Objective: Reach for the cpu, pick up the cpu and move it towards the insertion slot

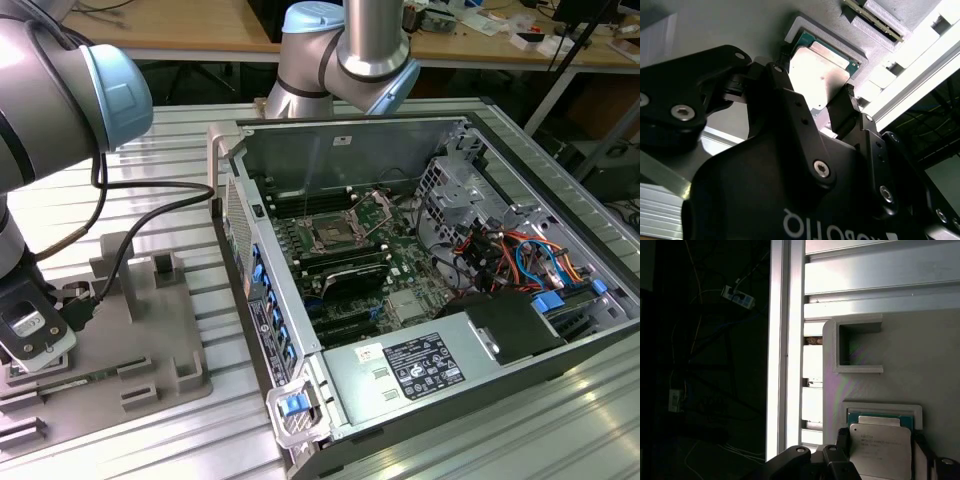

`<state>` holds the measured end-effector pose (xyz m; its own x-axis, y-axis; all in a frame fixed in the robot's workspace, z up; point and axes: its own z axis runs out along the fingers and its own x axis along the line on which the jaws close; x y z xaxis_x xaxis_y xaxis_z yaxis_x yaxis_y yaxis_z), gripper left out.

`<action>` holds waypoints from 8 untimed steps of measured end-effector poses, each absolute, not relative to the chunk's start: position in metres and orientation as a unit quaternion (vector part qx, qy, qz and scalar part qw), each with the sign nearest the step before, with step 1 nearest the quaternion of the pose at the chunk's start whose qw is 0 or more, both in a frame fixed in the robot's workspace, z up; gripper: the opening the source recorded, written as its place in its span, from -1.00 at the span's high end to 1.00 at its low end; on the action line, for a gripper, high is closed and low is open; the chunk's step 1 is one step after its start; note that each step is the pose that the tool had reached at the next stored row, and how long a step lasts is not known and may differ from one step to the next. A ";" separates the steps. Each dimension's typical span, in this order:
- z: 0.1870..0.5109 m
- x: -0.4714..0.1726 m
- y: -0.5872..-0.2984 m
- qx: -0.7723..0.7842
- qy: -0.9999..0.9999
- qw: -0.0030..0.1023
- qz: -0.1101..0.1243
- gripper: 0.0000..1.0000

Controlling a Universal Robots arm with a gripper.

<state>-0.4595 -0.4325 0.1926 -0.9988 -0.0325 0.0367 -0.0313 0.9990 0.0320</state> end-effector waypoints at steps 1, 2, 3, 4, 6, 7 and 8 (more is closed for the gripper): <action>0.193 -0.460 -0.433 0.016 -1.000 0.019 -0.016 -0.09; 0.193 -0.460 -0.433 0.016 -1.000 0.019 -0.016 -0.09; 0.193 -0.460 -0.433 0.016 -1.000 0.019 -0.016 -0.09; 0.193 -0.460 -0.433 0.016 -1.000 0.019 -0.016 -0.09; 0.193 -0.460 -0.433 0.016 -1.000 0.019 -0.016 -0.09; 0.193 -0.460 -0.433 0.016 -1.000 0.019 -0.016 -0.09; 0.193 -0.460 -0.433 0.016 -1.000 0.019 -0.016 -0.09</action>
<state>-0.4595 -0.4325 0.1931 -0.9988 -0.0324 0.0368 -0.0312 0.9990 0.0320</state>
